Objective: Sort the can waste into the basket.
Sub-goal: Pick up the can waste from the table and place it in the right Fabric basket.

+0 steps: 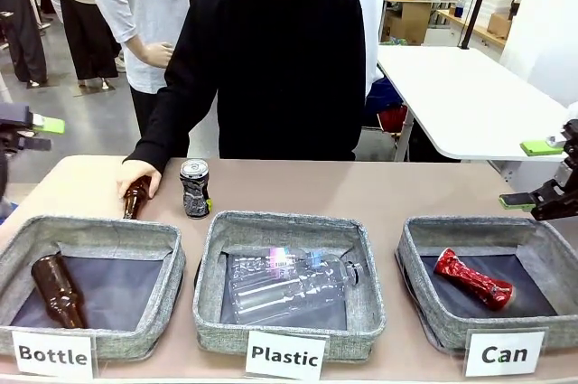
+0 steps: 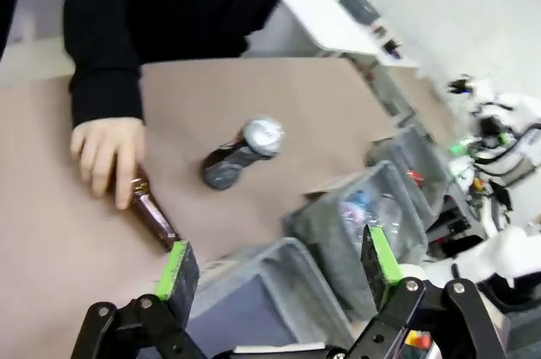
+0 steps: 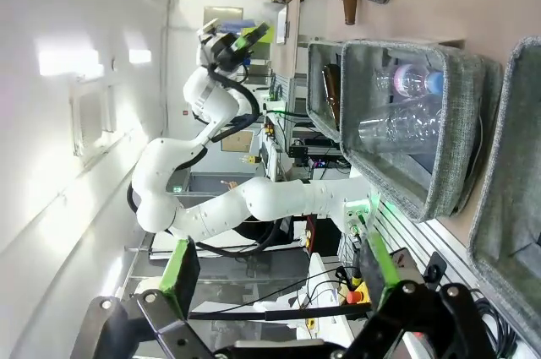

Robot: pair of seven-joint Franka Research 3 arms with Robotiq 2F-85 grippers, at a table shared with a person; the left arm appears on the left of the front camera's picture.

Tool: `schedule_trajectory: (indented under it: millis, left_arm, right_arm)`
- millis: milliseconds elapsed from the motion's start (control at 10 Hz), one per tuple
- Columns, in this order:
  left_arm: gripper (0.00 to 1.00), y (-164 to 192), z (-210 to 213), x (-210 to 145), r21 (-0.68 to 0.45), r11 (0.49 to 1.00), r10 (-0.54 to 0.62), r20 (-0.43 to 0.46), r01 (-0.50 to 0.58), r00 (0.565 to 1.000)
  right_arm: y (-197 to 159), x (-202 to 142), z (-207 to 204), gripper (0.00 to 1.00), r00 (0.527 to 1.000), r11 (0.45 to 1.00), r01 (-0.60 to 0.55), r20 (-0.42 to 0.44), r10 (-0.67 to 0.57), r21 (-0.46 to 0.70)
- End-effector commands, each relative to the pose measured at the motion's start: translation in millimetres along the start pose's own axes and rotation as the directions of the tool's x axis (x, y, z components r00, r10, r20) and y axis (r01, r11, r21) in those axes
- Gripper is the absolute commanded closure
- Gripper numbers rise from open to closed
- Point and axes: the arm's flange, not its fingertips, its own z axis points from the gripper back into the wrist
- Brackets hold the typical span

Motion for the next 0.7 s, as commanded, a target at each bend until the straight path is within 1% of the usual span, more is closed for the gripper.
schedule_trajectory:
  millis: [0, 100, 200, 300, 400, 500, 600]
  left_arm:
    - [0.00, 28.2, 5.9, 14.3, 0.026, 0.996, 0.089, -0.022, -0.088, 0.996]
    - [0.00, 25.0, 39.7, 12.6, -0.025, 0.994, 0.108, 0.014, -0.108, 0.994]
    - [0.00, 14.4, 87.6, 5.7, -0.078, 0.993, 0.096, 0.053, -0.092, 0.994]
    - [0.00, 6.2, 130.6, -5.1, -0.089, 0.994, 0.072, 0.085, -0.064, 0.994]
    - [0.00, 7.2, 176.1, -20.8, -0.063, 0.995, 0.086, 0.166, -0.076, 0.982]
    - [0.00, 17.8, 210.0, -35.6, -0.043, 0.992, 0.122, 0.250, -0.115, 0.961]
    - [0.00, 28.6, 230.4, -46.7, -0.064, 0.987, 0.159, 0.303, -0.147, 0.940]
  right_arm:
    - [0.8, -0.5, 2.6, 0.00, 0.999, 1.000, -0.031, -0.008, 0.031, -0.002]
    - [0.8, -0.5, 2.6, 0.00, 0.999, 1.000, -0.031, -0.008, 0.031, -0.002]
    - [0.8, -0.5, 2.6, 0.00, 0.999, 1.000, -0.031, -0.008, 0.031, -0.002]
    - [0.8, -0.5, 2.6, 0.00, 0.999, 1.000, -0.031, -0.008, 0.031, -0.002]
    - [0.8, -0.5, 2.6, 0.00, 0.999, 1.000, -0.031, -0.008, 0.031, -0.002]
    - [0.8, -0.5, 2.6, 0.00, 0.999, 1.000, -0.031, -0.008, 0.031, -0.002]
    - [0.8, -0.5, 2.6, 0.00, 0.999, 1.000, -0.031, -0.008, 0.031, -0.002]
